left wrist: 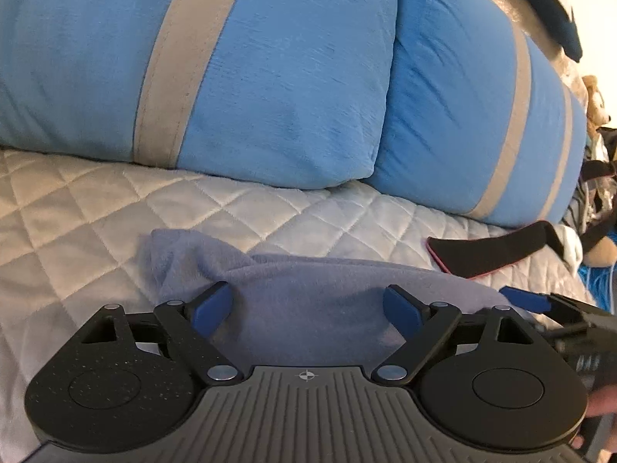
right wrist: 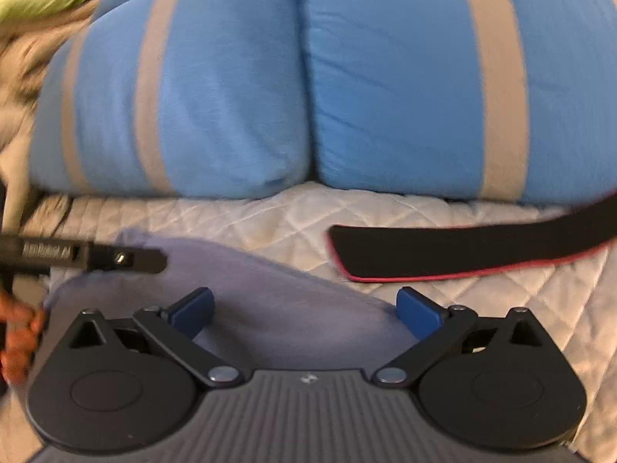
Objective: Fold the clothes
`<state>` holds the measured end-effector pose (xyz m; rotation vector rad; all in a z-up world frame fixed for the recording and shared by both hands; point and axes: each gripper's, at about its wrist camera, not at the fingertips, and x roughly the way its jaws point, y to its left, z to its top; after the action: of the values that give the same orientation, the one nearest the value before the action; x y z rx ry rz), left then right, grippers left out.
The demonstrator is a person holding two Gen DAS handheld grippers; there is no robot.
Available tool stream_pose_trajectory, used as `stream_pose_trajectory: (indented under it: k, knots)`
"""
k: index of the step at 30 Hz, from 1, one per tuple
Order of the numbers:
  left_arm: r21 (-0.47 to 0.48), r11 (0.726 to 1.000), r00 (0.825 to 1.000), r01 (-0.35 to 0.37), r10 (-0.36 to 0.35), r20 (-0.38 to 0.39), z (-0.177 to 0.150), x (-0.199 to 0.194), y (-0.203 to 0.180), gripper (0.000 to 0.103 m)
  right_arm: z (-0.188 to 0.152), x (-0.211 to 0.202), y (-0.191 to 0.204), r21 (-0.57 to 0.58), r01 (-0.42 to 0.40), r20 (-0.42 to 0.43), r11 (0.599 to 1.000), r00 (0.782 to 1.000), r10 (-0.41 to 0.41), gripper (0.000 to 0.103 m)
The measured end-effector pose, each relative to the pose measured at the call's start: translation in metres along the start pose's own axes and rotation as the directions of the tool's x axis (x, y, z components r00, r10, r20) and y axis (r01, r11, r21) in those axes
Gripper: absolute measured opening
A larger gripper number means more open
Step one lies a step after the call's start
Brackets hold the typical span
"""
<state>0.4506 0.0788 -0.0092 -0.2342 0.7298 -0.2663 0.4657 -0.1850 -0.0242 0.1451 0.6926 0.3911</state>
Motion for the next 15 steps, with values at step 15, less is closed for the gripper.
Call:
stream_pose_trajectory:
  k: [15]
  knots:
    - [0.017, 1.0, 0.996, -0.02, 0.018, 0.091, -0.023, -0.078, -0.007, 0.089, -0.01, -0.07, -0.006, 0.037, 0.022, 0.08, 0.999, 0.997, -0.025, 0.103]
